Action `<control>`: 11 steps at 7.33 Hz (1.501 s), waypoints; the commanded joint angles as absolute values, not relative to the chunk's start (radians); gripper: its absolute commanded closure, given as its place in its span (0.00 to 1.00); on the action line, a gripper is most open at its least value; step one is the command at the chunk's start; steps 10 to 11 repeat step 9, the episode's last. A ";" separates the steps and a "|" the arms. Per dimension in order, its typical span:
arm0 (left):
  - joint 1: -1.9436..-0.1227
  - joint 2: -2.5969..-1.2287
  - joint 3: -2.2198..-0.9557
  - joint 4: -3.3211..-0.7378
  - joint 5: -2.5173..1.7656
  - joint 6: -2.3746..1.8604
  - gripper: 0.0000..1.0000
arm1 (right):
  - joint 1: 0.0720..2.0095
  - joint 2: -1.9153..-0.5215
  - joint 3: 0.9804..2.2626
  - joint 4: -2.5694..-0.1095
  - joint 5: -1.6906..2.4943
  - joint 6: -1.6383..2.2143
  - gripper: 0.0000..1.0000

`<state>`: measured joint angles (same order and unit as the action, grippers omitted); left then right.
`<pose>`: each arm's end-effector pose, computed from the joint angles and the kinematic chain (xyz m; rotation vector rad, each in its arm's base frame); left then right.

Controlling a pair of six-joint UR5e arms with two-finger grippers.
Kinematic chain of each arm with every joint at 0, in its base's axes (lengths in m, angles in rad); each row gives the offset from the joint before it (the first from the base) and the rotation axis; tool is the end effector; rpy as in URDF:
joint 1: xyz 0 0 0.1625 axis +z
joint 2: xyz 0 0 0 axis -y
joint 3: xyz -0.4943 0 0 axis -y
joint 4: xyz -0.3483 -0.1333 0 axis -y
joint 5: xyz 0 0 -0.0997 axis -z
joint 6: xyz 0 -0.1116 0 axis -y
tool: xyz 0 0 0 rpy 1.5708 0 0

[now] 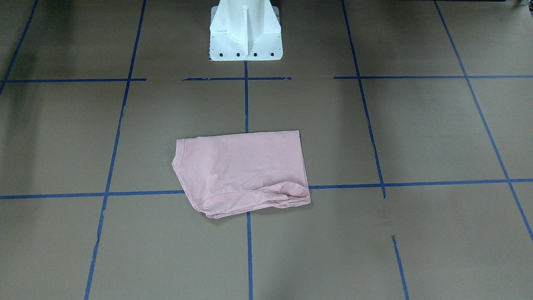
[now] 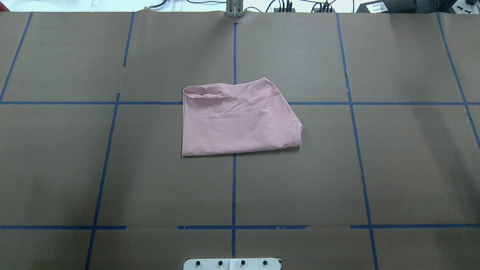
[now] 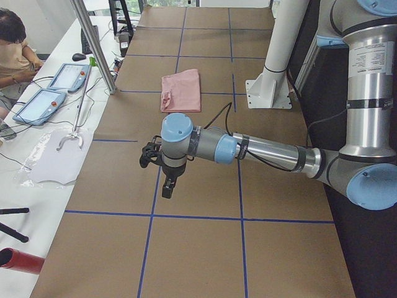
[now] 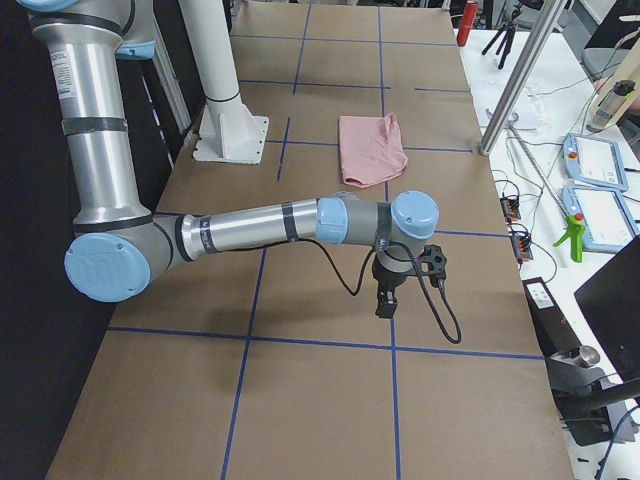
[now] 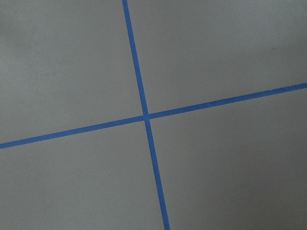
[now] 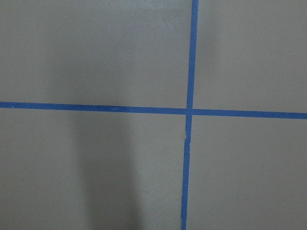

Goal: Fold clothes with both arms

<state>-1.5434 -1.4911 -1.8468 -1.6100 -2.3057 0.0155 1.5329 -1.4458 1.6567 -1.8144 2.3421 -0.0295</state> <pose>-0.0470 -0.4200 0.6445 0.2205 0.7330 0.1273 0.0366 -0.5010 0.6633 -0.0343 -0.7712 -0.0514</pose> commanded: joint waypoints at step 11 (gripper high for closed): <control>-1.543 -1.503 -1.851 -1.617 -2.376 0.012 0.00 | 1.502 -1.459 1.677 -1.807 2.335 -0.028 0.00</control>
